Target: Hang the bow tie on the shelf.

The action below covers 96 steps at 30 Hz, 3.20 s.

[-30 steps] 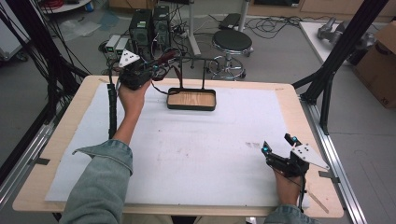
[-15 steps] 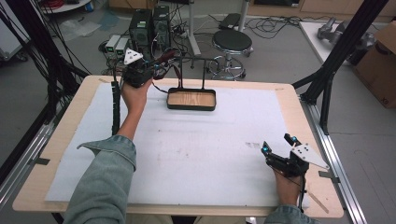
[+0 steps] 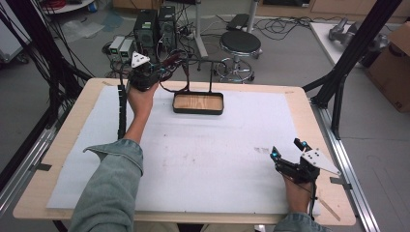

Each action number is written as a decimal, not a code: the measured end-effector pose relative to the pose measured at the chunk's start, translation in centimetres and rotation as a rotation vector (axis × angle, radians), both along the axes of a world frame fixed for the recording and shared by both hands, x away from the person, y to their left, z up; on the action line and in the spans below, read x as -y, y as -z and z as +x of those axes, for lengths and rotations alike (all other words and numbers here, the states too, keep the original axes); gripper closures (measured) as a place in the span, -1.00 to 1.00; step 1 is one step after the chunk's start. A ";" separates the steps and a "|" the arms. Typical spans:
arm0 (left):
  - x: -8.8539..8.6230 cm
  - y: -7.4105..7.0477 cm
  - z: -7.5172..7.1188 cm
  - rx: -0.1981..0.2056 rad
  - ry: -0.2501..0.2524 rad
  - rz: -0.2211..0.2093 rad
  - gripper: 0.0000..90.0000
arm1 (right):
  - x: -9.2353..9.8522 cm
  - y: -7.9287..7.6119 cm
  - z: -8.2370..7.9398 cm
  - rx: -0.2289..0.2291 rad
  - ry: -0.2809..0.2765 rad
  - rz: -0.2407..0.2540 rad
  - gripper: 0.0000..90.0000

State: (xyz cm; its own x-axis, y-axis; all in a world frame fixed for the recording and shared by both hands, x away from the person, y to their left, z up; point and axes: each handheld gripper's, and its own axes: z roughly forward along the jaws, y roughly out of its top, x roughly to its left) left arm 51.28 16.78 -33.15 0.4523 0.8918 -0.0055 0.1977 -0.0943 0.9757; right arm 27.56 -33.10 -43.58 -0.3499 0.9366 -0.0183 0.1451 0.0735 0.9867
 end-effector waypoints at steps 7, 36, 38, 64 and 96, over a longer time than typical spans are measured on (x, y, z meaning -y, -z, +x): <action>0.1 0.5 0.2 -0.009 0.002 0.018 0.68 | 0.0 0.0 0.0 0.000 0.000 0.003 -0.74; -1.5 1.1 -0.6 -0.013 0.017 0.035 0.36 | 0.0 0.0 0.0 0.000 0.001 0.002 -0.74; -2.2 0.8 -1.1 -0.007 0.019 0.023 0.33 | 0.0 0.0 0.0 0.000 0.002 0.002 -0.74; -9.9 -2.7 -10.5 0.091 0.090 -0.023 0.06 | 0.0 0.0 0.0 -0.001 0.011 0.001 -0.74; -13.8 2.6 -21.2 0.071 0.030 -0.002 -0.33 | 0.0 0.0 0.1 -0.002 0.014 0.004 -0.74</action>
State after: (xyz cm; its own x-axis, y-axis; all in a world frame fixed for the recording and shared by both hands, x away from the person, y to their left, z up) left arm 30.05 30.61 -35.72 0.4777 0.8781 0.0257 0.1248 -0.0968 0.9874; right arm 27.68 -33.12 -43.57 -0.3365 0.9416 -0.0142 0.1482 0.0678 0.9866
